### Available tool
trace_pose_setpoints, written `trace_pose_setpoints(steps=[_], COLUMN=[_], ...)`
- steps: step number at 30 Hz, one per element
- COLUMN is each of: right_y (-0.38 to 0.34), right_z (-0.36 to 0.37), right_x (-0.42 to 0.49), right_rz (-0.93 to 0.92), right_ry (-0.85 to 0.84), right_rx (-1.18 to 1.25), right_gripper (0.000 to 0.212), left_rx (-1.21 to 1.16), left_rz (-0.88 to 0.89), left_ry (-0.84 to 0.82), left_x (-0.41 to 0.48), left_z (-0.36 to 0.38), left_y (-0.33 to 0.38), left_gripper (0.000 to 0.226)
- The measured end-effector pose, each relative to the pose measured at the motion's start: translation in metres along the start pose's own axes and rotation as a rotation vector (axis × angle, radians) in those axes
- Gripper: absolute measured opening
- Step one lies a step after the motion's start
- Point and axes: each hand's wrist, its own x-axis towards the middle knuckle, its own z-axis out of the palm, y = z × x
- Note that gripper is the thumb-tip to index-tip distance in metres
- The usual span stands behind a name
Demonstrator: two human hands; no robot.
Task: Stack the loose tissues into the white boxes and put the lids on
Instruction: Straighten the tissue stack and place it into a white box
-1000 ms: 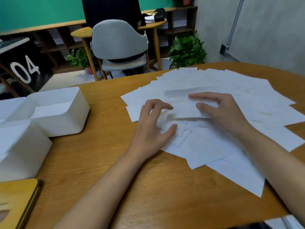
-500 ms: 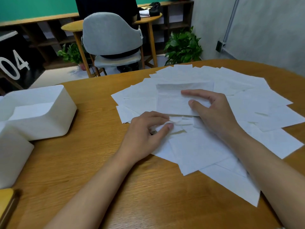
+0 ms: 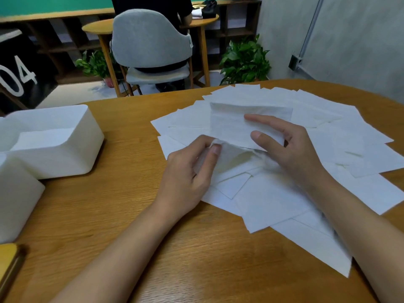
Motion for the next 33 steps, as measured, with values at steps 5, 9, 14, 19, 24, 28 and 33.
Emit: trace_pose_setpoints(steps=[5, 9, 14, 19, 24, 28, 33], right_y=[-0.004, -0.005, -0.007, -0.010, -0.013, -0.017, -0.017], right_z=[0.000, 0.006, 0.011, 0.009, 0.014, 0.015, 0.021], right_x=[-0.003, -0.005, -0.006, -0.007, -0.008, -0.009, -0.010], right_rz=[-0.029, 0.002, 0.071, 0.096, 0.073, 0.059, 0.034], right_ry=[-0.073, -0.179, -0.068, -0.116, -0.097, -0.081, -0.139], right_rx=[0.014, -0.012, 0.153, 0.125, 0.130, 0.207, 0.201], right_gripper=[0.052, 0.043, 0.005, 0.007, 0.007, 0.031, 0.052], left_rx=[-0.065, -0.117, -0.191, -0.292, -0.239, -0.393, -0.511], left_rz=[0.073, 0.032, -0.101, -0.242, -0.319, -0.487, -0.614], left_ry=[0.107, 0.197, 0.143, -0.031, -0.079, 0.030, 0.069], left_x=[0.004, 0.007, 0.008, 0.014, 0.017, 0.016, 0.013], left_z=[-0.008, -0.012, -0.014, -0.029, -0.031, -0.023, -0.012], left_y=[0.008, 0.005, 0.001, 0.008, 0.006, 0.008, 0.010], left_gripper=[0.018, 0.023, 0.018, 0.030, 0.014, 0.023, 0.029])
